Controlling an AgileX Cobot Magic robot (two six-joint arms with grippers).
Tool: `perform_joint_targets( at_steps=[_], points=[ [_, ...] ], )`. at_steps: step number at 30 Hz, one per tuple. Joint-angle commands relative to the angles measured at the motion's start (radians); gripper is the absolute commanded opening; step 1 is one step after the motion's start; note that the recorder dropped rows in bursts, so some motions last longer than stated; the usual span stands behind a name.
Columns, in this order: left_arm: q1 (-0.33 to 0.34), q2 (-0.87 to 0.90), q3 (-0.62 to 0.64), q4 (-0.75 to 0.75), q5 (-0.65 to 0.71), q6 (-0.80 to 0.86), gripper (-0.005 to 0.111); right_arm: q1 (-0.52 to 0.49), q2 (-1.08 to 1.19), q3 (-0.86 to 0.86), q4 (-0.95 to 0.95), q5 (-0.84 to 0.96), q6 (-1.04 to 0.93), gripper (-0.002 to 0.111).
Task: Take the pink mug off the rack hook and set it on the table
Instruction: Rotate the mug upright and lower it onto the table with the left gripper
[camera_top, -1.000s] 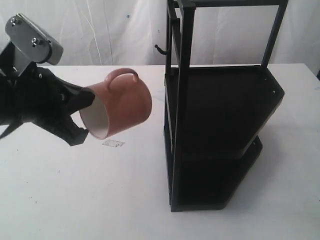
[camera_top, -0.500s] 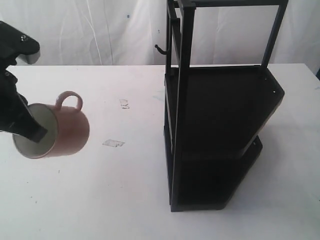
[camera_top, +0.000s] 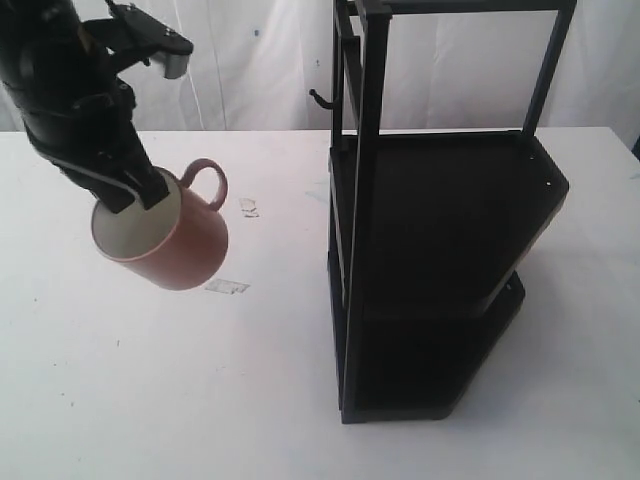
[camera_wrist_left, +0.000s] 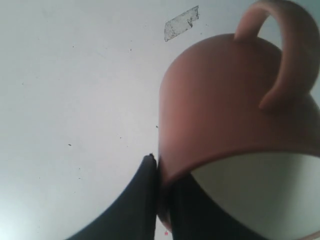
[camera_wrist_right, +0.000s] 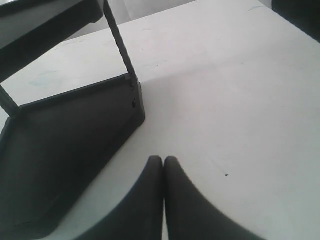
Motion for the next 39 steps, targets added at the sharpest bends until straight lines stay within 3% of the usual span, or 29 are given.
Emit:
perform_joint_targets(
  at_steps=[1,19,39],
  points=[
    [-0.001,0.088,-0.045,0.005,0.093,0.014,0.000,-0.002,-0.006,0.001,-0.010,-0.005,0.001,0.000],
    [-0.001,0.316,-0.064,0.056,0.093,0.062,0.000,-0.002,-0.006,0.001,-0.010,-0.005,0.001,0.000],
    [-0.001,0.329,-0.054,0.048,0.000,0.082,0.000,-0.002,-0.006,0.001,-0.010,-0.005,0.001,0.000]
  ],
)
